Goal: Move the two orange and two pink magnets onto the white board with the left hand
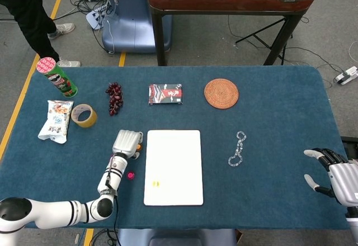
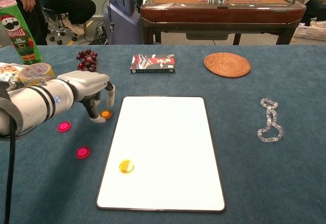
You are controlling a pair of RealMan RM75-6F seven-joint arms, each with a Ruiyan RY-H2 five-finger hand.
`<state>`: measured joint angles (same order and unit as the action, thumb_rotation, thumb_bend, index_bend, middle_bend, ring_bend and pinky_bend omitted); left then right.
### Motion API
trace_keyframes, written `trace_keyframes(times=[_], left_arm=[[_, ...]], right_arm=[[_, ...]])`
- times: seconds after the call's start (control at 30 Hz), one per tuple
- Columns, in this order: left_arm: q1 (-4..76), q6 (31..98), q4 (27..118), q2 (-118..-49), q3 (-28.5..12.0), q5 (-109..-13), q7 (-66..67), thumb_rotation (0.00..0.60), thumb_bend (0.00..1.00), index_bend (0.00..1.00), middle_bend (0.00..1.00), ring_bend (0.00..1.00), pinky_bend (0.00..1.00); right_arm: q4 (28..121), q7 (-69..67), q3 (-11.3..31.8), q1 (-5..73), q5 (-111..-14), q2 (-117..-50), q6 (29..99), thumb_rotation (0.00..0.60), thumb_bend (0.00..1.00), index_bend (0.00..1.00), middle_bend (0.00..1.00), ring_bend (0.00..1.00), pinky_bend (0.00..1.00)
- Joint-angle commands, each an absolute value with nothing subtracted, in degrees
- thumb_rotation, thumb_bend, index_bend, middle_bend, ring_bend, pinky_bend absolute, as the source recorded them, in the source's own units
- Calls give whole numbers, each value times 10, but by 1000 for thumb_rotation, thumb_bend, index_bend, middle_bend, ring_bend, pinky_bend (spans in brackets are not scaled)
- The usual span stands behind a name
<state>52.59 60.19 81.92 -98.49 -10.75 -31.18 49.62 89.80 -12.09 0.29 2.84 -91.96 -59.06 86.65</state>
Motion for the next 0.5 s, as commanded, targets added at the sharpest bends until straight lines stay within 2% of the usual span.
trace_keyframes(times=[0.03, 0.5], left_arm=[[528, 602, 814, -988, -107, -308, 497, 600, 258, 535, 1000, 1000, 1000], [537, 596, 803, -995, -110, -285, 501, 600, 264, 542, 1000, 1000, 1000]], right_arm=[[898, -121, 3, 28, -919, -590, 867, 600, 261, 280, 287, 228, 329], [897, -124, 2, 29, -919, -590, 865, 600, 261, 280, 287, 228, 329]])
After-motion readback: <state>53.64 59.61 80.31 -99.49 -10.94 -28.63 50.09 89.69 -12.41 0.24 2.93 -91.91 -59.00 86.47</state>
